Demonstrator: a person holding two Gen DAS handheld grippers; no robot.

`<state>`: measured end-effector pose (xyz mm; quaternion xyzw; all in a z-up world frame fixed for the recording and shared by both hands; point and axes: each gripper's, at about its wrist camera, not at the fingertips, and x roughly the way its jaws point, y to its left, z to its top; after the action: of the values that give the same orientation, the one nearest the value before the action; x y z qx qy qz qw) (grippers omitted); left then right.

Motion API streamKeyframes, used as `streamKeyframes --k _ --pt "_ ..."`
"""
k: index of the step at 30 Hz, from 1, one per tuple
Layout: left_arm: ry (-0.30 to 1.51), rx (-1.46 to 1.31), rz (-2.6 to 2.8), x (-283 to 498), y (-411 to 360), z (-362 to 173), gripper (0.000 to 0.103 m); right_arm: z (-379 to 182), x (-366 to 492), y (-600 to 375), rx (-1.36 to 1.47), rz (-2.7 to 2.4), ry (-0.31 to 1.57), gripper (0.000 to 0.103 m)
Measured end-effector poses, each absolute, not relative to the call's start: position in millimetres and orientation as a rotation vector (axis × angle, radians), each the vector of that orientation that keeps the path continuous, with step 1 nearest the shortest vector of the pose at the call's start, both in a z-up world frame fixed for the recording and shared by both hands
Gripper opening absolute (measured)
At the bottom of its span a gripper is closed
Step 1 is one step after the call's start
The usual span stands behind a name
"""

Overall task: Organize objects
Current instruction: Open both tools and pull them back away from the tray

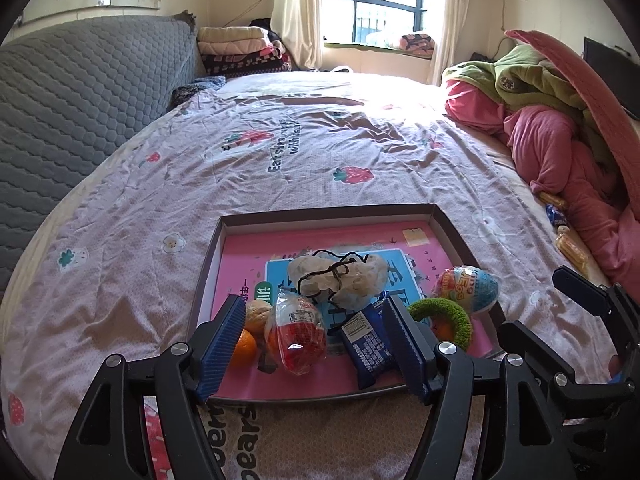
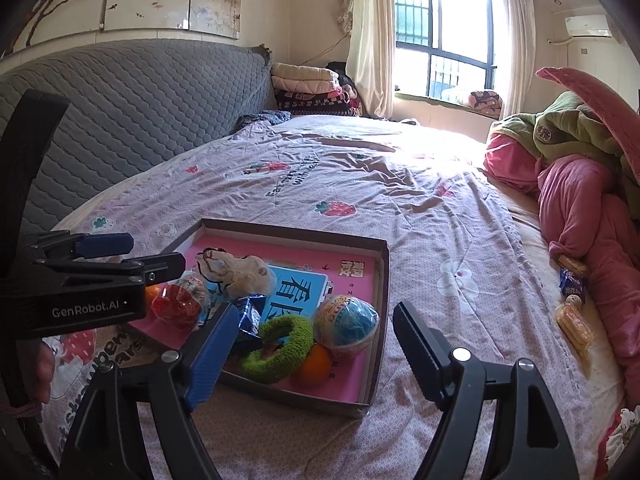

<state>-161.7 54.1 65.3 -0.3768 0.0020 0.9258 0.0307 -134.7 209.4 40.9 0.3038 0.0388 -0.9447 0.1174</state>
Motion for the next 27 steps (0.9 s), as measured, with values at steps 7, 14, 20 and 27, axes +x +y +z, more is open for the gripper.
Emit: streamKeyframes --k 7,14,20,27 --pt "-0.003 -1.135 2.860 -136 50 63 0.075 49 -115 198 0.839 -2.755 0.081 0.083" --pt "-0.057 -1.128 2.906 -114 36 50 0.077 50 -90 190 0.785 -2.797 0.090 0.089" --pt "-0.046 -1.138 2.924 -100 29 38 0.077 44 -79 187 0.803 -2.806 0.065 0.090" --pt "-0.033 -1.154 2.920 -85 25 25 0.078 32 -66 179 0.828 -2.802 0.056 0.090"
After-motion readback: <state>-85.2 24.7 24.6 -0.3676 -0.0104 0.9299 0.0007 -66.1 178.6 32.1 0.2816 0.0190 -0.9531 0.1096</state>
